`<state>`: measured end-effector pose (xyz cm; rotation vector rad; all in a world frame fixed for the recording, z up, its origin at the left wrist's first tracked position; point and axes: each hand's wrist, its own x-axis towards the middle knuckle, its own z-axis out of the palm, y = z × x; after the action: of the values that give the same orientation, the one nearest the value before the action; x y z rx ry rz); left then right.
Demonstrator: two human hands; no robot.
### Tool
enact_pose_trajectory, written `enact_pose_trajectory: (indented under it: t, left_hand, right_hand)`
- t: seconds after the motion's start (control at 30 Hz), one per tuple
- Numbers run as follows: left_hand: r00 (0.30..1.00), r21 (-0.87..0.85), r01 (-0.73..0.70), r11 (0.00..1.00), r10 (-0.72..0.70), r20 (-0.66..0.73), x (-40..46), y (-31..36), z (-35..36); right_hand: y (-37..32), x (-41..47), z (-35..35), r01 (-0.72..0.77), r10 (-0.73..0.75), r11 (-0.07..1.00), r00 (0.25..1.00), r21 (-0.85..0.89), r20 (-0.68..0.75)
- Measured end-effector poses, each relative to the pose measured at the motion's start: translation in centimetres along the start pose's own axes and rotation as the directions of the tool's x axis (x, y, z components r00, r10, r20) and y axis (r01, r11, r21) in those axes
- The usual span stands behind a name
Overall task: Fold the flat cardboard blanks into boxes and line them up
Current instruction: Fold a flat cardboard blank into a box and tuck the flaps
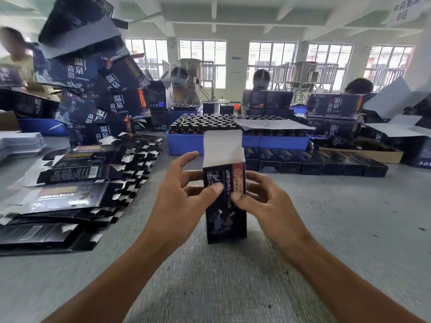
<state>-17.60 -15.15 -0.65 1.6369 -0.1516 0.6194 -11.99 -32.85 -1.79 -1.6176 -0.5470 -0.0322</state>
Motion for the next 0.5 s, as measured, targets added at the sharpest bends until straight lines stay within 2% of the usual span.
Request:
enact_pose_trajectory:
  t: [0.07,0.17,0.5]
  left_hand:
    - [0.999,0.033,-0.03,0.999,0.029,0.042,-0.26,-0.2,0.34]
    - [0.994,0.071,-0.078,0.994,0.072,0.085,-0.29,-0.46,0.41]
    - [0.986,0.035,-0.1,0.994,0.094,0.141,0.08,-0.96,0.03]
  right_hand:
    - [-0.03,0.09,-0.17,0.064,-0.062,0.997,0.997,0.047,-0.048]
    - [-0.08,0.01,-0.08,0.103,-0.1,0.992,0.994,0.073,-0.047]
    - [-0.93,-0.46,-0.13,0.191,-0.191,0.982,0.981,-0.002,0.024]
